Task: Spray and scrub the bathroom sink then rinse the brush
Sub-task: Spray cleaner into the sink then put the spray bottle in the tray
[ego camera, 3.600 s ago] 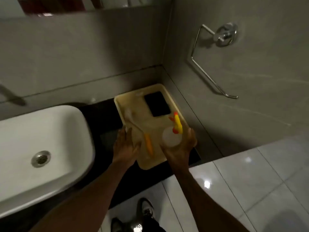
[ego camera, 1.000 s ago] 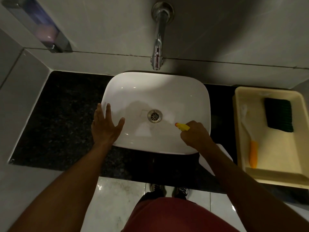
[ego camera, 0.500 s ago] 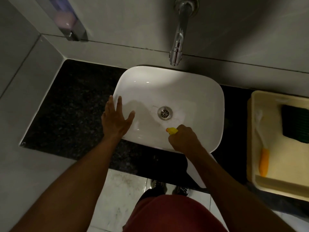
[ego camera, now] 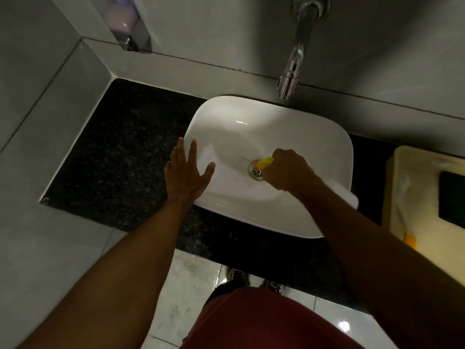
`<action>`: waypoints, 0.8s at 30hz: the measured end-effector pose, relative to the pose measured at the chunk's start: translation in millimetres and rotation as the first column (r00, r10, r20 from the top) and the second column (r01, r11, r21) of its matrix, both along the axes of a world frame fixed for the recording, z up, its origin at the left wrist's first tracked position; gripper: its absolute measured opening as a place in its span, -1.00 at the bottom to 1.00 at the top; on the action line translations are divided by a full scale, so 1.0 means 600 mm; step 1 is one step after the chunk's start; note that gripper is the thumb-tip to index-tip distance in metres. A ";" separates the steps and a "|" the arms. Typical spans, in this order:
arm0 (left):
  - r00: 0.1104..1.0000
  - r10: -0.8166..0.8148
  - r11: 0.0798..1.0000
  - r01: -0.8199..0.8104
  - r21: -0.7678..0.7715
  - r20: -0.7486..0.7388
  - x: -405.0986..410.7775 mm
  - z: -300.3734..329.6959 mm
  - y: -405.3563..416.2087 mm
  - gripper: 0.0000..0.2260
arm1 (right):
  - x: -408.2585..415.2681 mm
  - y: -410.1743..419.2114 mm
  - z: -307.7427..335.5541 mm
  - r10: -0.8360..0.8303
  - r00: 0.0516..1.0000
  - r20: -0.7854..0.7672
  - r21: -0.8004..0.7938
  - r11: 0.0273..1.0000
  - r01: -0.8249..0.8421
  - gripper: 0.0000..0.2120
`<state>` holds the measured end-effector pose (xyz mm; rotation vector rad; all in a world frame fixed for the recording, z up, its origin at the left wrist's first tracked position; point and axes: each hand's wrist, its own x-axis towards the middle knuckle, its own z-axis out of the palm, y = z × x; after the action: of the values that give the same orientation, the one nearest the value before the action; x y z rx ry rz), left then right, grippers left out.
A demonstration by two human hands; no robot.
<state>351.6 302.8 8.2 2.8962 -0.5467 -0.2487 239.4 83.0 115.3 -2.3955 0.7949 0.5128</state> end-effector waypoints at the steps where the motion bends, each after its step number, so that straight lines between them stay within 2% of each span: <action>1: 1.000 0.000 1.000 -0.001 0.003 0.001 0.000 0.000 0.000 -0.26 | 0.004 -0.007 -0.001 0.014 1.000 -0.002 0.006 1.000 -0.014 -0.75; 13: 1.000 -0.008 1.000 0.008 0.000 0.003 0.003 -0.005 0.000 -0.30 | 0.043 -0.042 -0.027 0.021 0.997 0.077 -0.038 0.999 -0.018 -0.78; 16: 1.000 -0.013 1.000 0.013 -0.021 0.011 0.004 -0.006 0.001 -0.31 | 0.047 -0.051 -0.033 0.010 0.991 0.131 -0.059 0.998 -0.003 -0.86; 24: 1.000 -0.006 0.999 0.006 -0.040 0.000 0.001 -0.004 0.002 -0.31 | 0.049 -0.070 -0.031 0.047 0.999 -0.003 -0.069 0.996 -0.047 -0.81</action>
<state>352.3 303.9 5.8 2.8561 -0.5538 -0.2354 269.0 41.1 96.7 -2.4830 0.7705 0.5140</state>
